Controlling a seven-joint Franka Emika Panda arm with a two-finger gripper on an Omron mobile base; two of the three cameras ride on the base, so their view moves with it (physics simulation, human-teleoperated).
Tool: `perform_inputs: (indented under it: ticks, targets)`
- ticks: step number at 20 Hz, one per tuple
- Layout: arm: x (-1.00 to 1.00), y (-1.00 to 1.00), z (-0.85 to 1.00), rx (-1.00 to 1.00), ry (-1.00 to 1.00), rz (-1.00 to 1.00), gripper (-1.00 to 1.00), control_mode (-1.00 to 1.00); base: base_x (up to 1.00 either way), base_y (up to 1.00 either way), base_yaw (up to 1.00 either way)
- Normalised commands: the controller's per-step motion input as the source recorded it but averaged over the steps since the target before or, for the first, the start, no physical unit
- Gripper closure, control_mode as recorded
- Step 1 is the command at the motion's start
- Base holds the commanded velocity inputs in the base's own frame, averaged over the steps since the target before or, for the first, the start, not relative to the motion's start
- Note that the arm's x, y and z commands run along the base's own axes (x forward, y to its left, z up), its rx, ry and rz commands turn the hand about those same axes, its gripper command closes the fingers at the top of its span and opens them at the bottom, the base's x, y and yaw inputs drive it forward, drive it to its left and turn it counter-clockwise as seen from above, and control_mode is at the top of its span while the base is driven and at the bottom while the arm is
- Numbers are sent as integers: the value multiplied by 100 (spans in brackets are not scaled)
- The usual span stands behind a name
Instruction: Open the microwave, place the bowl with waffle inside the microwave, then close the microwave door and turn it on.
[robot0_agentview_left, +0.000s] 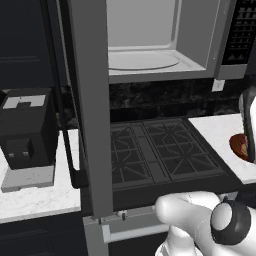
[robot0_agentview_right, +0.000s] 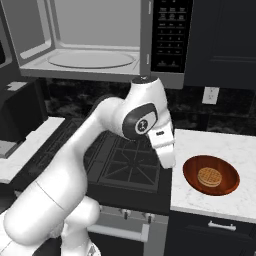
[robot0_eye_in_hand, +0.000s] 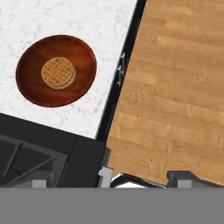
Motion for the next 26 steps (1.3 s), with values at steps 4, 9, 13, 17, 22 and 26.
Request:
perform_inputs:
  ticks: [4, 9, 13, 17, 22, 26]
  targets:
    - [34, -100, -17, 41, -3, 0, -100, -100, 0, 0, 0]
    - [22, -88, -53, 14, -2, 0, -100, -100, 0, 0, 0]
    - [17, -63, -71, 4, -2, 0, -100, -100, 0, 0, 0]
    - [4, -23, -68, 0, -7, 0, -100, -100, 0, 0, 0]
    - [19, -12, -54, 0, -10, 0, -100, -100, 0, 0, 0]
    - [36, -23, -67, 0, -1, 0, -100, -100, 0, 0, 0]
